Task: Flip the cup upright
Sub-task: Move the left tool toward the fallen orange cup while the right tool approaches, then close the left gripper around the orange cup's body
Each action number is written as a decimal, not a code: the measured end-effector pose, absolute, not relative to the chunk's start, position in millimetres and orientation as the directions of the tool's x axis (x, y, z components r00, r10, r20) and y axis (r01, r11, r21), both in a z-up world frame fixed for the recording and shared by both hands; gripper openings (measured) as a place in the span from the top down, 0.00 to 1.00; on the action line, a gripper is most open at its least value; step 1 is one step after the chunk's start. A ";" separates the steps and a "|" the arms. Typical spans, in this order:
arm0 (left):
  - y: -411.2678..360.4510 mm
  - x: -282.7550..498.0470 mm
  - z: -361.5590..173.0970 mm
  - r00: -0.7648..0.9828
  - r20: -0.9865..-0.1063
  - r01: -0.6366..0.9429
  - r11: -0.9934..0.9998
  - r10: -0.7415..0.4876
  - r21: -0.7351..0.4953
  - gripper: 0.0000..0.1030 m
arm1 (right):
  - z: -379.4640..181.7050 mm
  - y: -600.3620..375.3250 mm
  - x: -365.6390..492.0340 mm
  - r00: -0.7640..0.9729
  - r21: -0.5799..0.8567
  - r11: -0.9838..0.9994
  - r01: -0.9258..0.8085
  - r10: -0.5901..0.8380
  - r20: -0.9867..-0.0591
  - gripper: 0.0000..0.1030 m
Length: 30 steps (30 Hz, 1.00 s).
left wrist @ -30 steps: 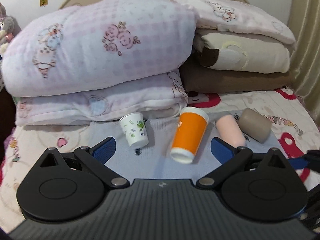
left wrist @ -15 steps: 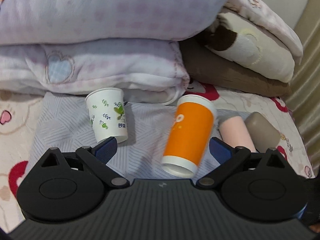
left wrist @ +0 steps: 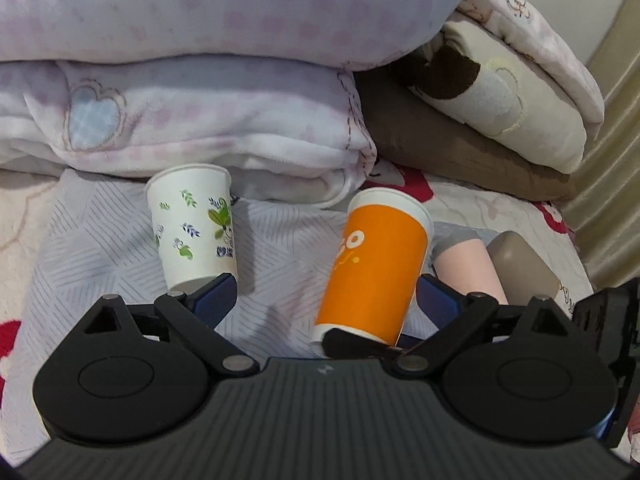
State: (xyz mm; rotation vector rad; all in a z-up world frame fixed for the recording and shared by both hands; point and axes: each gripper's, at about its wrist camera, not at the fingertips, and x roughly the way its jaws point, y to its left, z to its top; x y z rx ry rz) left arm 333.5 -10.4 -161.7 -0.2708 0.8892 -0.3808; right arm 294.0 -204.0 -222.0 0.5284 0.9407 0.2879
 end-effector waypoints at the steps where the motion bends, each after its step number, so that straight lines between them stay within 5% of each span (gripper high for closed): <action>1: -11.2 333.1 -162.8 0.567 -0.702 0.210 0.900 -0.431 -0.383 0.08 | -224.4 -203.4 293.6 0.559 0.568 0.823 -0.021 0.480 -0.675 0.12; 7: -12.5 330.7 -165.4 0.550 -0.719 0.205 0.903 -0.424 -0.376 0.21 | -228.9 -205.7 293.5 0.576 0.588 0.808 -0.017 0.488 -0.655 0.26; 30: -19.5 258.3 -153.5 0.402 -0.761 0.226 0.860 -0.510 -0.457 0.19 | -176.6 -206.9 204.1 0.508 0.478 0.856 -0.197 0.507 -0.696 0.31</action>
